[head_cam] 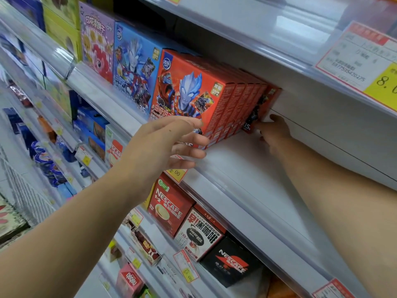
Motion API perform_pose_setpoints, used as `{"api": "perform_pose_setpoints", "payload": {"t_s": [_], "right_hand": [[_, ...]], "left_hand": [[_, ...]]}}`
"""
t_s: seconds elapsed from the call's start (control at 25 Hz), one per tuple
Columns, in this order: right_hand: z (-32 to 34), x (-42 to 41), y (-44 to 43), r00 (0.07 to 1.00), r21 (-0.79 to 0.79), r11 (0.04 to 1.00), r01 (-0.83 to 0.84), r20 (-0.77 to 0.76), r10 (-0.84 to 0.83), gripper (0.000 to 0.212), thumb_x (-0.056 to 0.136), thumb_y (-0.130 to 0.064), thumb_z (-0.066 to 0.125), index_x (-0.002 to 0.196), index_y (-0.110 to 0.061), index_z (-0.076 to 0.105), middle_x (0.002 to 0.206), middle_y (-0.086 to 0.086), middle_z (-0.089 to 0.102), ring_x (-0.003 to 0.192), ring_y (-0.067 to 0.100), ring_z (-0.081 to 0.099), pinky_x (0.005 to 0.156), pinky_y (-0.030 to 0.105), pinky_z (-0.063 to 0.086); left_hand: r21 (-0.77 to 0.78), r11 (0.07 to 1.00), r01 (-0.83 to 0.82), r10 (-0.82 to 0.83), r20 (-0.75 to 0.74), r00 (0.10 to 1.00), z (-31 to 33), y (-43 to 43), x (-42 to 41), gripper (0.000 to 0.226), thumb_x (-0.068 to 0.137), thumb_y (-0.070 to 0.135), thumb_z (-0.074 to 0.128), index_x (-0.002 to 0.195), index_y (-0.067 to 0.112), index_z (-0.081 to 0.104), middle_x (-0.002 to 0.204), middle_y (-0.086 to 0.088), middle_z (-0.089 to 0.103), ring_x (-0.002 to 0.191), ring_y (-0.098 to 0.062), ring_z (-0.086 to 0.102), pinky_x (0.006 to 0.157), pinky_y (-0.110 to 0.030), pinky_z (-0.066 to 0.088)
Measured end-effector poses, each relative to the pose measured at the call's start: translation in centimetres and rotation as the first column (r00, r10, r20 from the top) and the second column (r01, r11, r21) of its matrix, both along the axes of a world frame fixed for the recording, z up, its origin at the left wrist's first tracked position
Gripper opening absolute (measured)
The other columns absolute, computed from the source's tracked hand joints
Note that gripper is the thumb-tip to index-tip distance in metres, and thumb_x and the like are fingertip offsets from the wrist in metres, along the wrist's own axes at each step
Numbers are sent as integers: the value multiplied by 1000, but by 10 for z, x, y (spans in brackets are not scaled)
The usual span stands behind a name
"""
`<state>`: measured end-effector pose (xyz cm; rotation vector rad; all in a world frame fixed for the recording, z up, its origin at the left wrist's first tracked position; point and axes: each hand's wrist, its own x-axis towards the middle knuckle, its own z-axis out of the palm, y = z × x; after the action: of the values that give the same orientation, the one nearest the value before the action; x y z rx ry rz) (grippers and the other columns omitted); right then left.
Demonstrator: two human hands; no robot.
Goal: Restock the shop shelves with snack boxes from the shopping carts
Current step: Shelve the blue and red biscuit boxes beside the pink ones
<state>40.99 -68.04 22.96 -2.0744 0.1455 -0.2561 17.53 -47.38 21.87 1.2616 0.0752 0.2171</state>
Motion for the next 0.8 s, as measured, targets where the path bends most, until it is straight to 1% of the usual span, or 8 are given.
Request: {"api": "perform_pose_setpoints", "payload": {"t_s": [0.12, 0.16, 0.32, 0.44, 0.56, 0.64, 0.72, 0.8], "right_hand": [[-2, 9, 5, 998, -6, 999, -52, 32, 52, 57, 83, -13, 71, 136, -8, 51, 105, 11, 61, 92, 22, 57, 67, 22, 44], [-3, 13, 7, 997, -7, 998, -63, 47, 63, 51, 84, -11, 69, 132, -7, 55, 103, 11, 62, 91, 23, 58, 67, 22, 45], [-6, 20, 12, 992, 67, 990, -123, 34, 121, 45, 81, -7, 72, 125, -7, 61, 115, 20, 67, 104, 32, 65, 95, 40, 52], [-4, 19, 12, 984, 89, 980, -180, 21, 179, 47, 81, -2, 70, 126, -6, 60, 117, 20, 66, 107, 33, 64, 99, 44, 50], [-6, 10, 5, 984, 96, 980, -176, -4, 177, 47, 81, 8, 59, 123, -13, 60, 98, 15, 67, 82, 23, 61, 77, 34, 51], [-4, 0, -1, 998, 123, 991, -45, 42, 40, 41, 85, 9, 50, 120, -11, 60, 87, 16, 65, 64, 17, 56, 64, 27, 47], [4, -25, 2, 998, 257, 966, 4, 63, -20, 27, 90, 10, 42, 97, -6, 62, 71, 12, 64, 49, 8, 55, 54, 19, 44], [16, -66, 14, 996, 237, 971, -14, 84, -6, 33, 90, 9, 41, 77, -17, 56, 64, 0, 58, 51, 2, 51, 54, 16, 38]], "left_hand": [[12, 1000, -26, 26, 0, 1000, -1, 6, -1, 20, 97, 23, 54, 102, 18, 72, 92, -8, 76, 79, -23, 73, 70, -34, 61], [10, 999, -32, 32, -5, 999, -1, 8, -1, 20, 97, 23, 53, 102, 18, 72, 92, -8, 76, 79, -23, 73, 69, -33, 60], [-9, 998, -65, 65, -24, 998, -3, 16, -1, 20, 96, 20, 52, 101, 18, 72, 91, -6, 76, 78, -21, 73, 63, -28, 60], [-15, 996, -84, 84, -29, 996, -4, 19, 0, 20, 97, 20, 52, 101, 19, 72, 91, -7, 76, 77, -20, 73, 61, -27, 59], [-47, 993, -104, 101, -64, 993, -6, 19, -1, 20, 96, 19, 53, 101, 19, 72, 93, -8, 76, 79, -21, 73, 64, -29, 61], [-62, 991, -117, 111, -99, 989, -3, 23, -4, 20, 97, 19, 52, 104, 18, 71, 95, -9, 76, 80, -22, 73, 67, -30, 61], [-90, 986, -141, 127, -145, 981, 4, 33, -11, 21, 97, 21, 52, 107, 17, 70, 98, -9, 76, 84, -24, 73, 69, -32, 61], [-110, 979, -170, 144, -218, 965, 12, 49, -23, 21, 97, 24, 53, 109, 17, 69, 101, -8, 76, 89, -25, 73, 69, -32, 62]]}}
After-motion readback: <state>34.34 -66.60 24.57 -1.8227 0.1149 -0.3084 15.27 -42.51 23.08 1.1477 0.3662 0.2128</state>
